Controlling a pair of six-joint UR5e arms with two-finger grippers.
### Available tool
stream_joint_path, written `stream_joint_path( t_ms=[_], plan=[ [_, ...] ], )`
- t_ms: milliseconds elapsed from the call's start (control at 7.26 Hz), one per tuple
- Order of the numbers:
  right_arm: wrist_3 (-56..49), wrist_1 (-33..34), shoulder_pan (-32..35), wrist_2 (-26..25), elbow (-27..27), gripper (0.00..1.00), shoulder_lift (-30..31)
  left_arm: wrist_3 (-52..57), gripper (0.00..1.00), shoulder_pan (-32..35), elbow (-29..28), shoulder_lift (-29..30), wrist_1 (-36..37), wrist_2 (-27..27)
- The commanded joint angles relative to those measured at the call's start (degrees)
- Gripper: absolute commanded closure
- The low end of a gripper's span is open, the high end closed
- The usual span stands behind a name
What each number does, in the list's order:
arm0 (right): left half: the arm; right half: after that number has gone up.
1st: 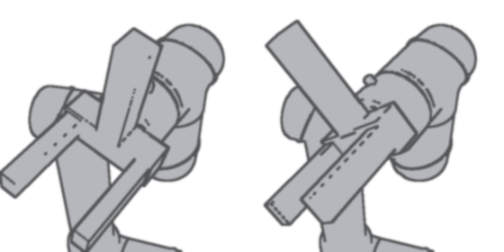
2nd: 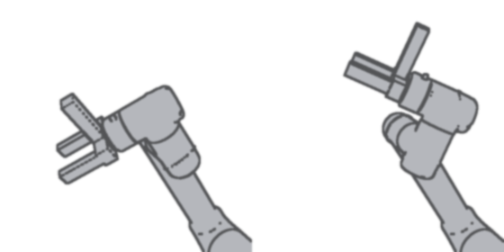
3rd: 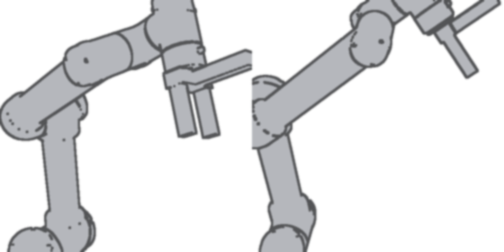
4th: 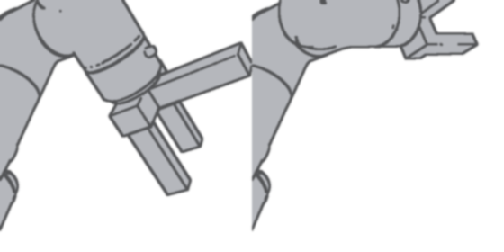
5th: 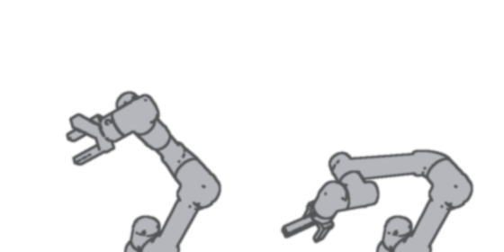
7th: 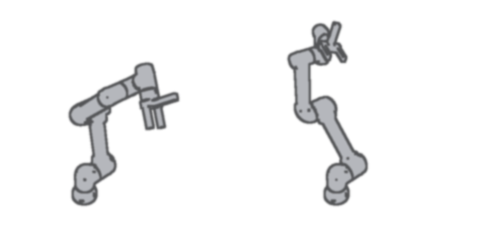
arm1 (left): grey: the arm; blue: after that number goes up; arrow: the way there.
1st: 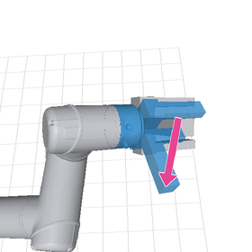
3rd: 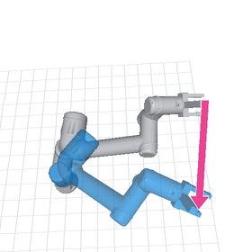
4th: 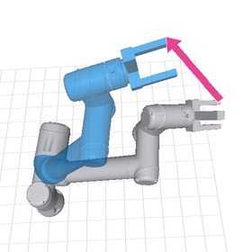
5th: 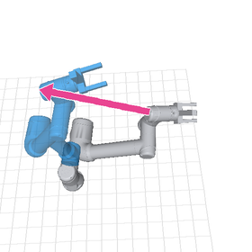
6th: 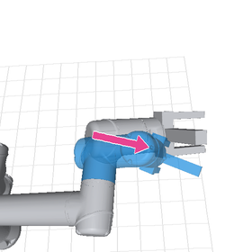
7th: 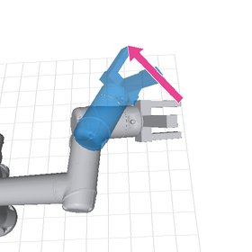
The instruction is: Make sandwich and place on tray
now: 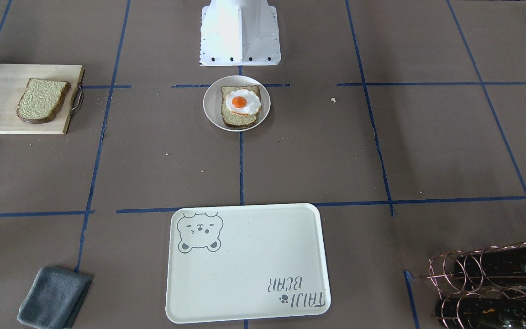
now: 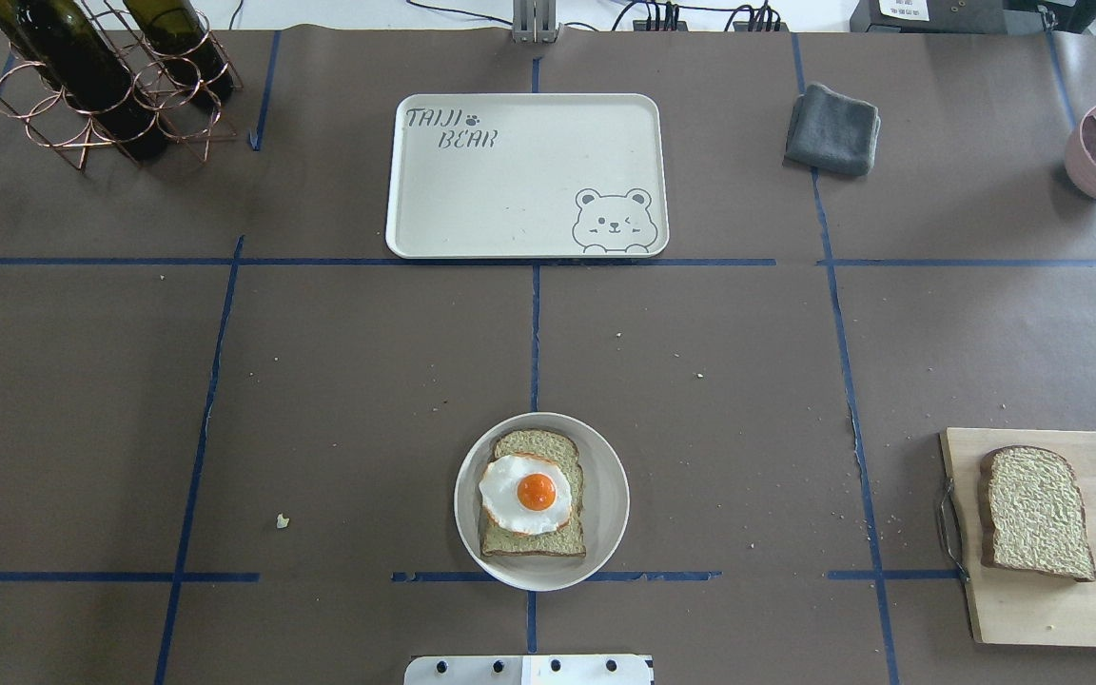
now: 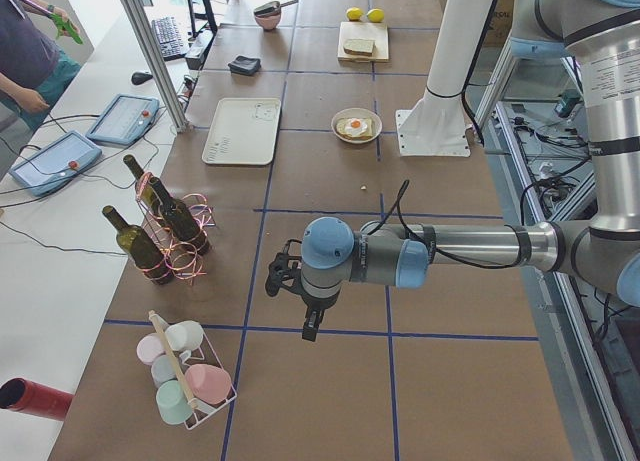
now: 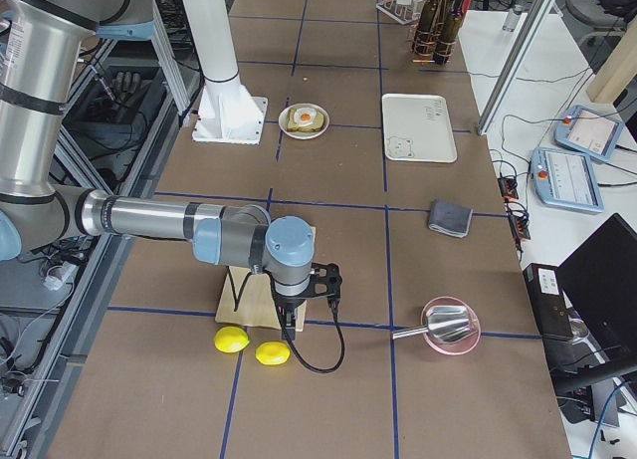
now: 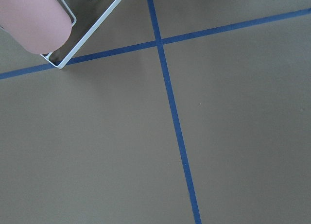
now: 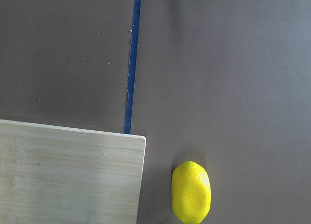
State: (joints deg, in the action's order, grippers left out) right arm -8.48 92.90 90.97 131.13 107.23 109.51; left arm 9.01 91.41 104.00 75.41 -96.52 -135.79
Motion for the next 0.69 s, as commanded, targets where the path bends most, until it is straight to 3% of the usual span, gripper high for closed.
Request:
stream_joint_path(
  t_ms=[0, 275, 551],
  plan=[
    [-0.22, 0.00, 0.00, 0.00, 0.00, 0.00, 0.00, 0.04, 0.00, 0.00, -0.02, -0.09, -0.07, 0.08],
    [-0.22, -0.09, 0.00, 0.44, -1.05, 0.00, 0.00, 0.04, 0.00, 0.00, -0.02, -0.17, 0.02, 0.00],
    [-1.10, -12.66, -0.17, 0.88, 0.52, 0.00, 0.52, 0.04, 0.00, 0.00, -0.11, -0.18, 0.02, 0.00]
  ],
)
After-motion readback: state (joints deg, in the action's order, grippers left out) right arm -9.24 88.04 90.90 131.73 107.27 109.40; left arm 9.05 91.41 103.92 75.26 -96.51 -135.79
